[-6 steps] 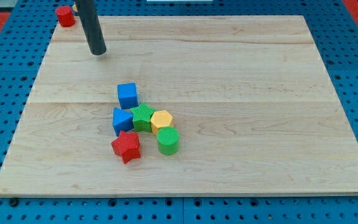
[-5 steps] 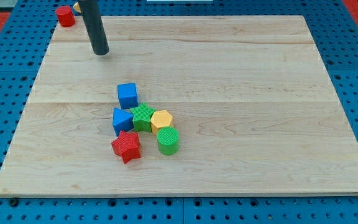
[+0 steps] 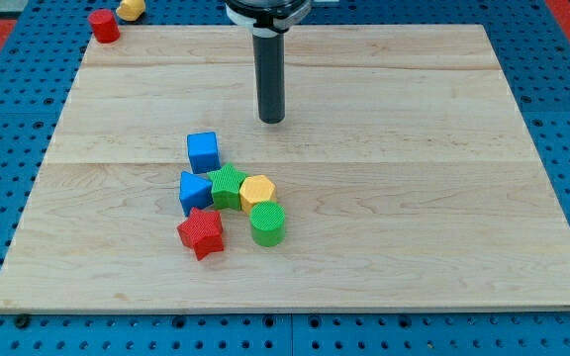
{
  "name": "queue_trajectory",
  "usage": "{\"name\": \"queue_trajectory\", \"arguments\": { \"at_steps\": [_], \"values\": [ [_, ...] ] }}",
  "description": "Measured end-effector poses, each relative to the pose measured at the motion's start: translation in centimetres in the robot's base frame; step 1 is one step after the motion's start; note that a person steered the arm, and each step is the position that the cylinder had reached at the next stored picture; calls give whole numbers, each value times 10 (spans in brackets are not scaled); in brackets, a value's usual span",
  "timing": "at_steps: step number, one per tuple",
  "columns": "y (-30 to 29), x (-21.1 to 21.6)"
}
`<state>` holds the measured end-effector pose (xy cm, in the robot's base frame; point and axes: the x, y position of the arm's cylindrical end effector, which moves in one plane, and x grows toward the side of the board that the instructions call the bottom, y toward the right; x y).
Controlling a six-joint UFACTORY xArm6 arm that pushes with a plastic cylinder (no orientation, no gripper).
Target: Move your arm towards the green circle
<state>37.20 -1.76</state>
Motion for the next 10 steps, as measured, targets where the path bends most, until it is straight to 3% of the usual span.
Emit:
{"name": "queue_trajectory", "arguments": {
  "at_steps": [2, 3, 4, 5, 6, 10],
  "values": [
    [-27, -5],
    [10, 19],
    [64, 109],
    [82, 184],
    [62, 203],
    [22, 203]
  ]
}}
